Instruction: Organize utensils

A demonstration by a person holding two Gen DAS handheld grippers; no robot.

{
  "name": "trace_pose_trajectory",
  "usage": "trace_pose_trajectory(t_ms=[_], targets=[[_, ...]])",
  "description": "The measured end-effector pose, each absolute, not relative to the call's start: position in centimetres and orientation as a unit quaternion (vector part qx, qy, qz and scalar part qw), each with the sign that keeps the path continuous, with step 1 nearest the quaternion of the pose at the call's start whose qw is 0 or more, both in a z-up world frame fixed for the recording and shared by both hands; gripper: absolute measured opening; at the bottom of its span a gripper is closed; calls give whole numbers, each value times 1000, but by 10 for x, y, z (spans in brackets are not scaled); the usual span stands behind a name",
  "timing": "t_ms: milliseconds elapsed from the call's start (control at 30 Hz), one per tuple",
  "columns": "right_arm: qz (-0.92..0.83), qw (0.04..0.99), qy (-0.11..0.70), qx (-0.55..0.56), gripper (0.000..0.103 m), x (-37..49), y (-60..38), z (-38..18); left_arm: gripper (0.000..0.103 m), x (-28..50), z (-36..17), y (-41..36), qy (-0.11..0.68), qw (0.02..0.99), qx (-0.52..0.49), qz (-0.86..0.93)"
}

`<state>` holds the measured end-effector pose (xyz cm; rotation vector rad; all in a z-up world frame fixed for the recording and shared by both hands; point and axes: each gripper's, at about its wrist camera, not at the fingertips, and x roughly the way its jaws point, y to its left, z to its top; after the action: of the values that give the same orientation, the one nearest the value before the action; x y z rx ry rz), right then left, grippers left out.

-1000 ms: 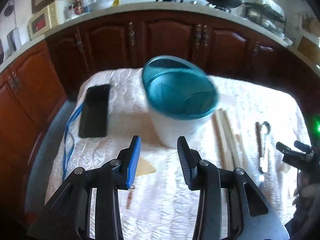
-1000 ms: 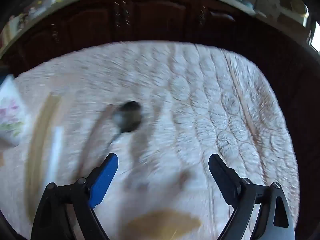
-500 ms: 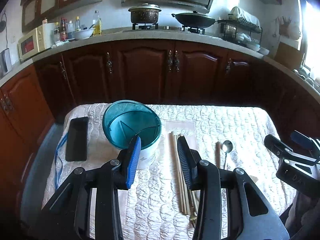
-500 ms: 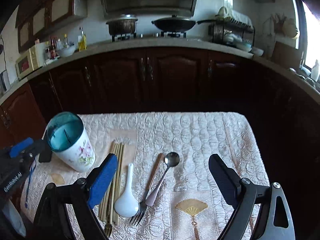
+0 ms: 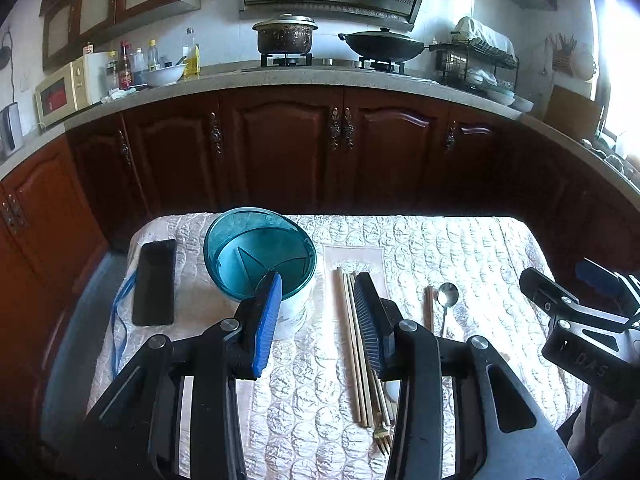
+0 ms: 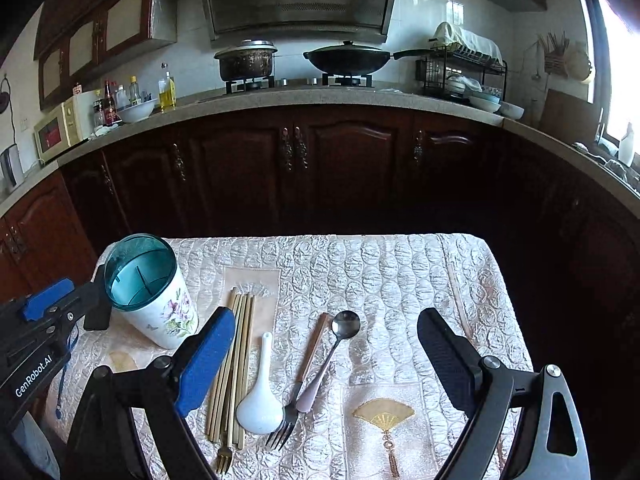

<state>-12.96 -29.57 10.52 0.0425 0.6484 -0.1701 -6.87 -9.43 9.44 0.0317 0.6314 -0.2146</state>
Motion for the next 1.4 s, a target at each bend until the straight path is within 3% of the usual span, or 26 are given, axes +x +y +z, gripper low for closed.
trace_pose_trajectory(t_ms=[1400], targets=[[-76, 941, 328, 24, 91, -128, -291, 96, 37, -63, 89, -92, 323, 941, 14, -101]])
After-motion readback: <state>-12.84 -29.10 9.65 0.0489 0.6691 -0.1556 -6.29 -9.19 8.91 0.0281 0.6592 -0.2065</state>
